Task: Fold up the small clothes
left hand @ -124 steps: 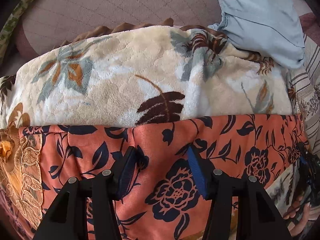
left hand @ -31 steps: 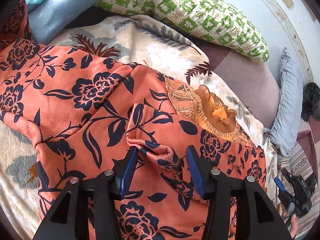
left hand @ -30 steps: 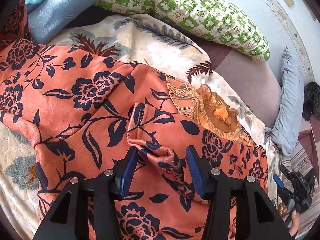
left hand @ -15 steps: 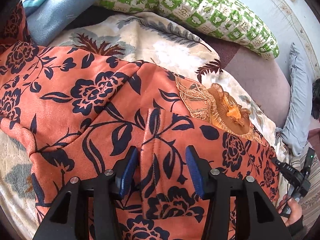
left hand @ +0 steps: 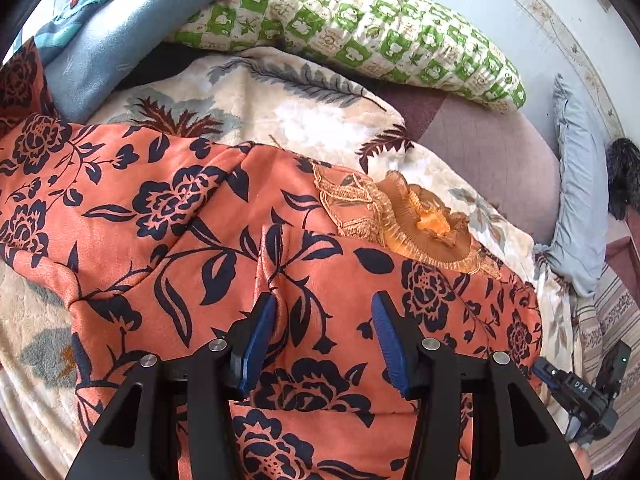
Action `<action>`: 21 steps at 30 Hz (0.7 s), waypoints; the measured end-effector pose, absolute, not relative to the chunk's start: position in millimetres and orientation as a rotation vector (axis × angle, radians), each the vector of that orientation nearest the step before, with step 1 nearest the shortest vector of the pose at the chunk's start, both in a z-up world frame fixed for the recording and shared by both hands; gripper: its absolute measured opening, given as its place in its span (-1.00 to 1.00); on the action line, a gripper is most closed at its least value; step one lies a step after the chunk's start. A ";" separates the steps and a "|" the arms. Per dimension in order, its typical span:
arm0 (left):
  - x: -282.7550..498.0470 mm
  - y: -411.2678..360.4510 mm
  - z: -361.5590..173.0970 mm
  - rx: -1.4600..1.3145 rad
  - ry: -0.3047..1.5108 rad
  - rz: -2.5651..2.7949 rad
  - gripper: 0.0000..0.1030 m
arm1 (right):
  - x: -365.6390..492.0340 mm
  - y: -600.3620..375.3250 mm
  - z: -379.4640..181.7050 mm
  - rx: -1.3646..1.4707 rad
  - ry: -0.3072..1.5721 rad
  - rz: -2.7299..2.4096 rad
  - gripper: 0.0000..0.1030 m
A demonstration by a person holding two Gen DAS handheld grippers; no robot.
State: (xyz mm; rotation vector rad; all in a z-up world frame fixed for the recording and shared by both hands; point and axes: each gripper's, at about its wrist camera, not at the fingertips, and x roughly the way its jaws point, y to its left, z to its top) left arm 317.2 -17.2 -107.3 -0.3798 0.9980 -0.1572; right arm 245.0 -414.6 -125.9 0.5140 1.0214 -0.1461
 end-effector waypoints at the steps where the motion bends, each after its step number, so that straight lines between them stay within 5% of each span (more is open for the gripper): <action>1: 319.0 -19.4 -112.2 -0.359 1.017 -0.146 -0.04 | 242.5 -415.3 -131.4 0.520 1.010 -0.154 -0.70; 11: 333.0 5.0 -98.2 -0.436 1.024 -0.149 -0.05 | 263.5 -353.9 -93.0 0.367 1.004 -0.116 -0.54; 21: 308.6 206.2 -17.3 -0.515 0.830 0.228 -0.03 | 322.7 -129.5 -63.5 0.113 1.019 0.286 -0.19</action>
